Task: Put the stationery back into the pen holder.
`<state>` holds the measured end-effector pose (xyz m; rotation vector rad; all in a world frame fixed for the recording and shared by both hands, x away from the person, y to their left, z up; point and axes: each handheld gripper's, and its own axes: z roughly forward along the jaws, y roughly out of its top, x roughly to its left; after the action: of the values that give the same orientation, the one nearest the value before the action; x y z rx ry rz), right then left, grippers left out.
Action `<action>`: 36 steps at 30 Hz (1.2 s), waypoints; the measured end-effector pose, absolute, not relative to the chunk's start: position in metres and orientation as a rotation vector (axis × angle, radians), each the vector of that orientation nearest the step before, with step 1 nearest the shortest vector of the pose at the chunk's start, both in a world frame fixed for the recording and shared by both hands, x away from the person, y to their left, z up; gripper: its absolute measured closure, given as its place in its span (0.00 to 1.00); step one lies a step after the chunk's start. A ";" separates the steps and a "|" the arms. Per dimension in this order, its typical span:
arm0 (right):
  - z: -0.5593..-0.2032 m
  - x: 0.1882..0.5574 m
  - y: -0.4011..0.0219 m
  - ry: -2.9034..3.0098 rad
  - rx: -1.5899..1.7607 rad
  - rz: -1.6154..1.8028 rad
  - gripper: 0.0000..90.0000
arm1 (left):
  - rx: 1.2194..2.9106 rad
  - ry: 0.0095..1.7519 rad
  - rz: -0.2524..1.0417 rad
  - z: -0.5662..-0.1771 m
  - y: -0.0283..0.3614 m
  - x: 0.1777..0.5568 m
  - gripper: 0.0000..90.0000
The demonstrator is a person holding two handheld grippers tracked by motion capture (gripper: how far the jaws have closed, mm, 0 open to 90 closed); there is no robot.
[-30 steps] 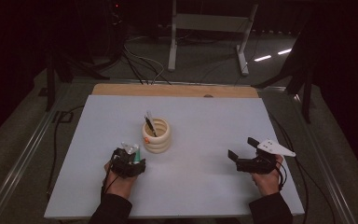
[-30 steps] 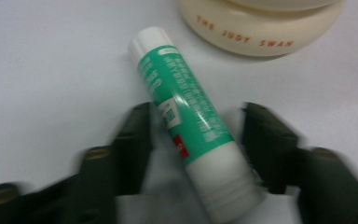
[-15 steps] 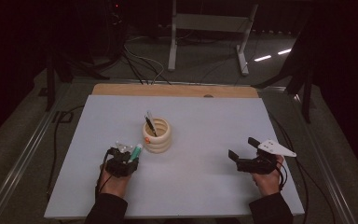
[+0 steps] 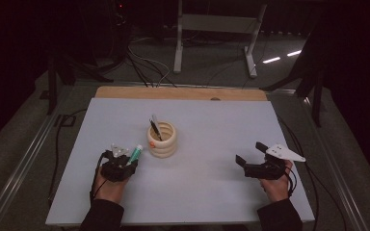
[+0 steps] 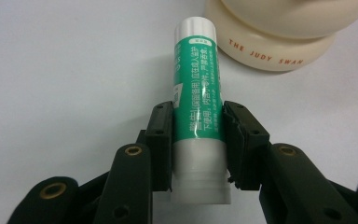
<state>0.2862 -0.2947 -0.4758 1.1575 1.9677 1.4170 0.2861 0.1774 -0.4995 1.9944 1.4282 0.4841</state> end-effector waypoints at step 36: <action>-0.478 0.286 -0.293 1.972 1.163 1.433 0.00 | 2.012 1.202 0.508 -0.455 0.198 0.287 0.73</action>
<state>0.2855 -0.2934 -0.4779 1.1627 1.9724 1.4326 0.2869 0.1980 -0.4554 2.0124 1.2016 0.5077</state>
